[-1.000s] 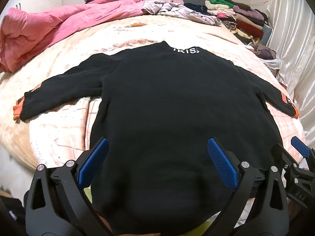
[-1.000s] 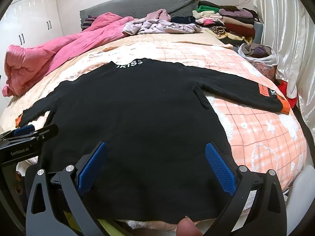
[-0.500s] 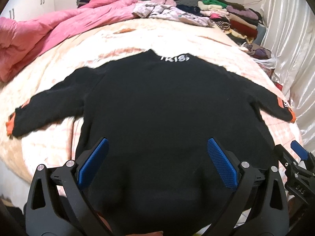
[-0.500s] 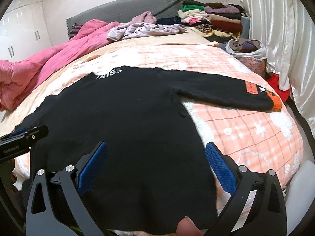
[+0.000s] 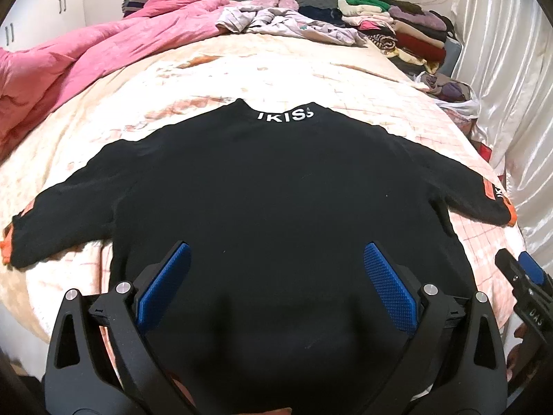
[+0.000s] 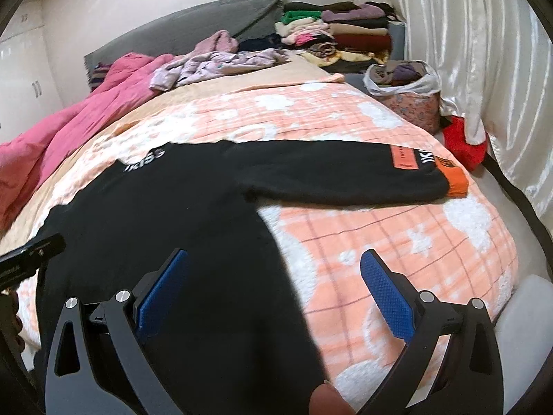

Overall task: Fold small clothes
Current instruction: 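Move the right tool to the orange sleeve cuff and grasp it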

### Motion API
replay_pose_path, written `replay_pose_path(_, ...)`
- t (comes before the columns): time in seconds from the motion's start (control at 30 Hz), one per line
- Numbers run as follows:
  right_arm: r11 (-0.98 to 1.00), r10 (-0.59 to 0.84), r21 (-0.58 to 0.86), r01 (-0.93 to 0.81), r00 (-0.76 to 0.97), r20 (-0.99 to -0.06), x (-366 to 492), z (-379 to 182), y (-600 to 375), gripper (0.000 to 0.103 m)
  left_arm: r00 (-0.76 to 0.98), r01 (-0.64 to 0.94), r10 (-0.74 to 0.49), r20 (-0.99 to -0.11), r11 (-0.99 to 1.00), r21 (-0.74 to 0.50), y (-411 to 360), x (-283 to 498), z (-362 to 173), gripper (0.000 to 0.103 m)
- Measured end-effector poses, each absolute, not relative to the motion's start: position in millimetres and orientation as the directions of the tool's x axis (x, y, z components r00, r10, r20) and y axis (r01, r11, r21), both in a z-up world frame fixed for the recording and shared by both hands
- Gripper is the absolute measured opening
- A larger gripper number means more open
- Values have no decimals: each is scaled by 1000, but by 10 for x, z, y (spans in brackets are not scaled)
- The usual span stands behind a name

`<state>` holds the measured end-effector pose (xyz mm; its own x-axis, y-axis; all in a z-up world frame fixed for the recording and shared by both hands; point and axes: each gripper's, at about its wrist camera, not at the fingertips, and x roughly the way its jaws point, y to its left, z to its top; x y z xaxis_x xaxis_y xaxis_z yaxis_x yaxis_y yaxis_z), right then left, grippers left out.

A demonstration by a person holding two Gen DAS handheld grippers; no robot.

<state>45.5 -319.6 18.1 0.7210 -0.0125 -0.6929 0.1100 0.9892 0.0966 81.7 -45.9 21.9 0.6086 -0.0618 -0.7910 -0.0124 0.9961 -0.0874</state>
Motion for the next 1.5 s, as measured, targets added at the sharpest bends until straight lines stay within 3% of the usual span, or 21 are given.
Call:
replay_pose_path(0.5, 950, -86, 154, 271, 703, -705, 933, 165, -3987, 99, 602, 10, -78, -794, 996, -89, -579, 1262, 279, 94)
replay_pose_path(0.77, 934, -181, 97, 343, 690, -701, 1146, 125, -4339, 99, 581, 47, -81, -810, 997, -67, -604, 1556, 216, 94)
replay_pose_path(1.1, 870, -208, 149, 470, 625, -752, 1345, -75, -5055, 99, 566, 34, -63, -822, 998, -53, -560, 1925, 93, 94)
replay_pose_path(1.5, 784, -126, 238, 573, 523, -843, 1622, -531, -5577, 99, 593, 22, -14, -805, 1000, -1, -463, 2246, 76, 94)
